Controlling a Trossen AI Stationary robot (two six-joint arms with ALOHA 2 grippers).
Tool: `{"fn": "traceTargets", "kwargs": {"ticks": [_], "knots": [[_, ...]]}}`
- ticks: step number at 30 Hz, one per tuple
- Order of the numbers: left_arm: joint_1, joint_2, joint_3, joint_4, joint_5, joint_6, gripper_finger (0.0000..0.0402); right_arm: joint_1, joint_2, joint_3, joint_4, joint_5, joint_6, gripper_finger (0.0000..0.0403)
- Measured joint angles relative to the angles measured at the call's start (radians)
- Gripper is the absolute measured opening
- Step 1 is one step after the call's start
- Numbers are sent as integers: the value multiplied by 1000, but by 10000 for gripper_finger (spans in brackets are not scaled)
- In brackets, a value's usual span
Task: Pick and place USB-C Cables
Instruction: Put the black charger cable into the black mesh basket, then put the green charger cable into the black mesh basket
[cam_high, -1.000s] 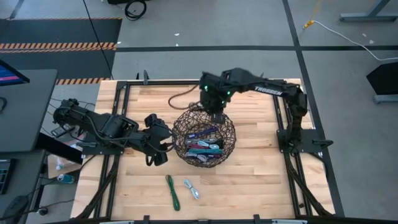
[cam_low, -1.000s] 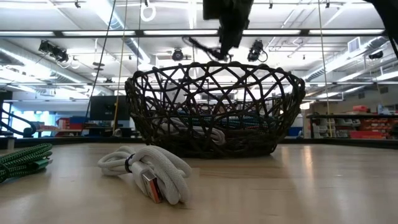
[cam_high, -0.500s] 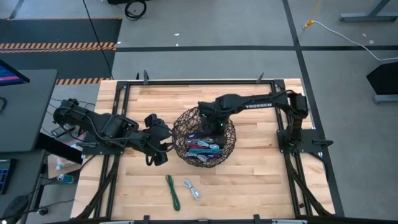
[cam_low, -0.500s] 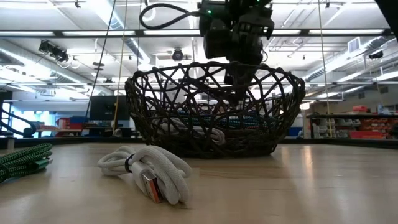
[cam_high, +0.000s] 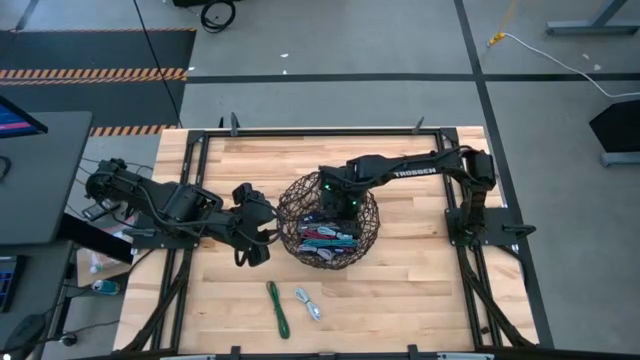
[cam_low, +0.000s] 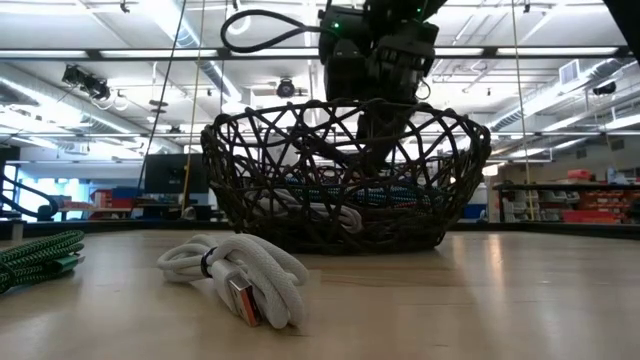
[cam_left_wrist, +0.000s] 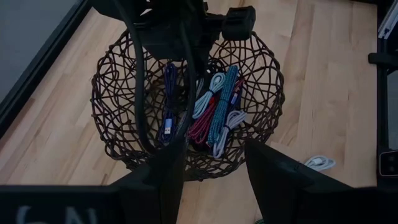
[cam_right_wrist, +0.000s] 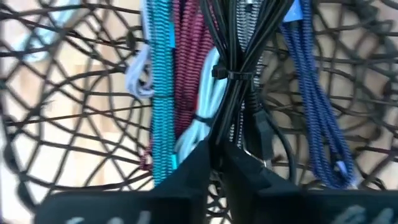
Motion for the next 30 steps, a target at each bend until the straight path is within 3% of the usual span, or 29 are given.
{"fn": "traceTargets", "kwargs": {"ticks": [6,14,18,24,30], "knots": [[0,0,0,0,0,0,172,11,0,0,0,97,25,93],[0,0,0,0,0,-1,172,14,0,83,-33,88,70,102],[0,0,0,-2,0,-2,172,22,0,219,-134,118,59,102],[-6,0,0,-2,0,-4,172,13,0,510,-396,342,-2,102],[-6,0,0,-4,0,-86,172,-6,-1,841,-552,471,23,103]]}}
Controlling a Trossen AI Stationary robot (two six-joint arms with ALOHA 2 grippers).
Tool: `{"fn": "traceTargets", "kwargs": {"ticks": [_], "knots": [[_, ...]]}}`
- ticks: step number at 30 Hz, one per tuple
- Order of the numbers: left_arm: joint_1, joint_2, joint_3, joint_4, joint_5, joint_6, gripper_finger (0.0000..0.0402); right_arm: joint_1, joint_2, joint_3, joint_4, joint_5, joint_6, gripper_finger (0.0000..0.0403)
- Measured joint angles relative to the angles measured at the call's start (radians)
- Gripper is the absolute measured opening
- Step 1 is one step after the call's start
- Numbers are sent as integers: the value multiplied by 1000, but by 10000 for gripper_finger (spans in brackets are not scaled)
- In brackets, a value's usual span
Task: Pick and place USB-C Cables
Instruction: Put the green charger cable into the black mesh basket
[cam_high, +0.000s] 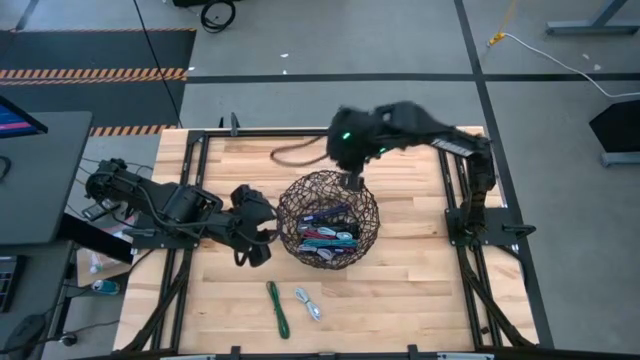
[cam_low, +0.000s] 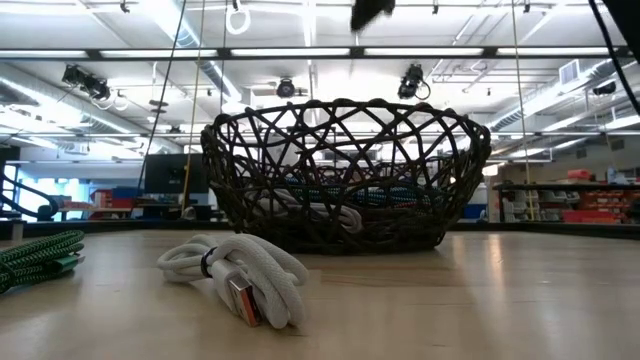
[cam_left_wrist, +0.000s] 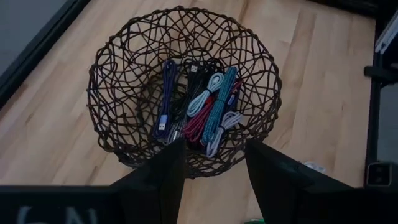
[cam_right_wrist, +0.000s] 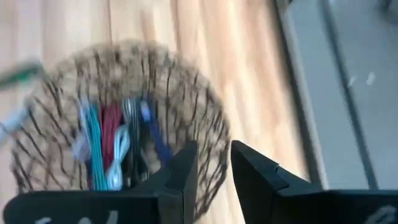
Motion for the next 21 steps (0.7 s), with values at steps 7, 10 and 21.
{"fn": "traceTargets", "kwargs": {"ticks": [7,10,21], "knots": [[0,8,0,-3,63,-118,172,0,-192,-46,158,46,18,103],[-8,17,-1,-4,129,-144,172,0,-257,-47,168,74,47,103],[-99,70,-152,26,234,-311,172,24,-386,-48,200,74,82,103]]}}
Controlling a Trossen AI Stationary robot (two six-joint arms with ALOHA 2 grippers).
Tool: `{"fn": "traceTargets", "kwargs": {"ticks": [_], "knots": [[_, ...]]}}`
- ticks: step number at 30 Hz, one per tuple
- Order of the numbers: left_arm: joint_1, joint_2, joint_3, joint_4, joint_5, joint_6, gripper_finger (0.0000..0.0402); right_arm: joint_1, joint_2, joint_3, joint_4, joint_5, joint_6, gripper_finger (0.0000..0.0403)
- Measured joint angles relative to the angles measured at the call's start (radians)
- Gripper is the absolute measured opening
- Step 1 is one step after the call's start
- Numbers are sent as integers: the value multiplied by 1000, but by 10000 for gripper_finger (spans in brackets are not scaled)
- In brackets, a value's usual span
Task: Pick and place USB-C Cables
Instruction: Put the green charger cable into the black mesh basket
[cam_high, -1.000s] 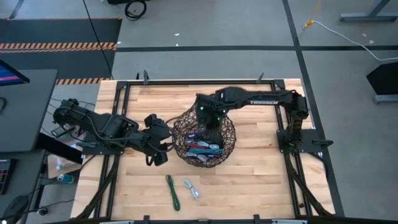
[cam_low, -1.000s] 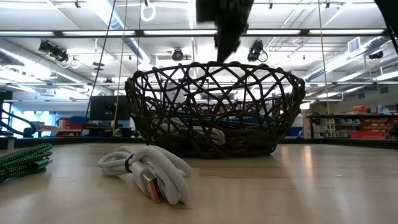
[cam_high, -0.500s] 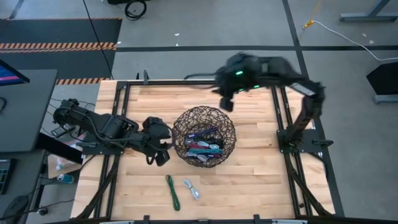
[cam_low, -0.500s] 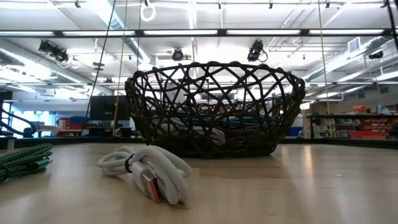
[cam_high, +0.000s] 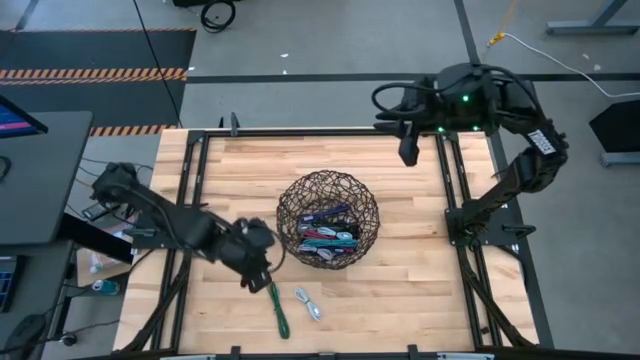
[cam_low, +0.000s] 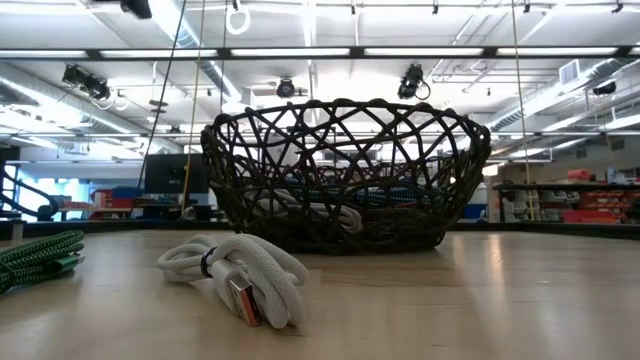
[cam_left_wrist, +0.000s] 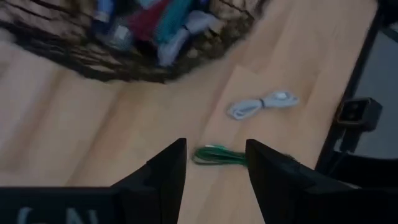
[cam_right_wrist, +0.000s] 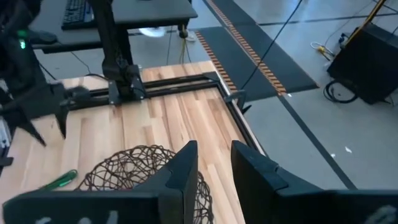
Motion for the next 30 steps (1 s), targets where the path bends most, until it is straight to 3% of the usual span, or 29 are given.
{"fn": "traceTargets", "kwargs": {"ticks": [8,17,27,30], "knots": [[-51,63,-148,243,15,-82,172,0,8,-1,-9,-12,-9,103],[-30,124,-272,561,12,-56,172,0,37,-2,-34,-16,-37,103],[-27,140,-321,626,13,342,172,0,44,-2,-36,-16,-39,103],[-27,154,-319,625,13,399,172,0,44,-2,-37,-16,-35,103]]}}
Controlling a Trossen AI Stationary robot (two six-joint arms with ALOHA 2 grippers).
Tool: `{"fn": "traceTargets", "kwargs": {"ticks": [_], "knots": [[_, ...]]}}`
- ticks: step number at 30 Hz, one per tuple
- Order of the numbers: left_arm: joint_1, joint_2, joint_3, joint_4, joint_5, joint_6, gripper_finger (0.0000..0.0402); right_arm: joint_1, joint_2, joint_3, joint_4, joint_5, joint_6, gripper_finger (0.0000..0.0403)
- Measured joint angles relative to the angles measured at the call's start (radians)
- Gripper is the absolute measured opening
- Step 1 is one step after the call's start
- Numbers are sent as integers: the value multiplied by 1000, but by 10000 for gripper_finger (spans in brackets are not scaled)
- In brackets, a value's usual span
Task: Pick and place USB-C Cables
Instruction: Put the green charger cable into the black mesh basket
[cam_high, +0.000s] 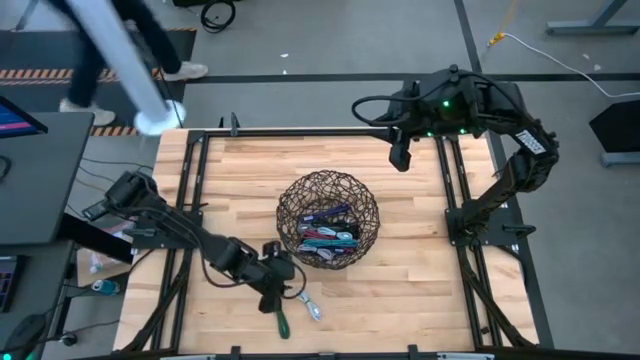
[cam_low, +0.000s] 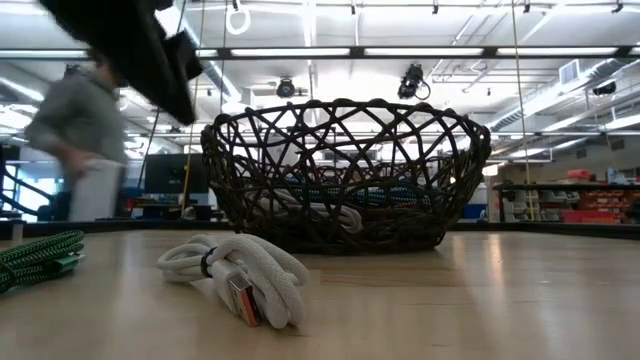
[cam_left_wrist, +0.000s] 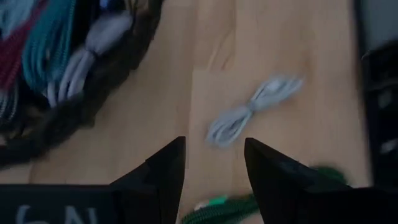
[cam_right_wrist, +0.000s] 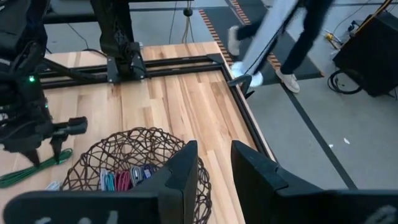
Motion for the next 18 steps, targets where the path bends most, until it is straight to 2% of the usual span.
{"fn": "traceTargets", "kwargs": {"ticks": [4,6,10,18], "knots": [[-7,21,-1,-112,59,6,172,0,0,0,-1,0,4,103],[-21,25,-2,-221,77,21,172,0,0,0,-1,0,7,103],[-47,37,-2,-326,95,76,172,0,0,0,4,0,8,103],[-73,40,1,-244,163,232,172,-2,0,0,23,8,8,103]]}}
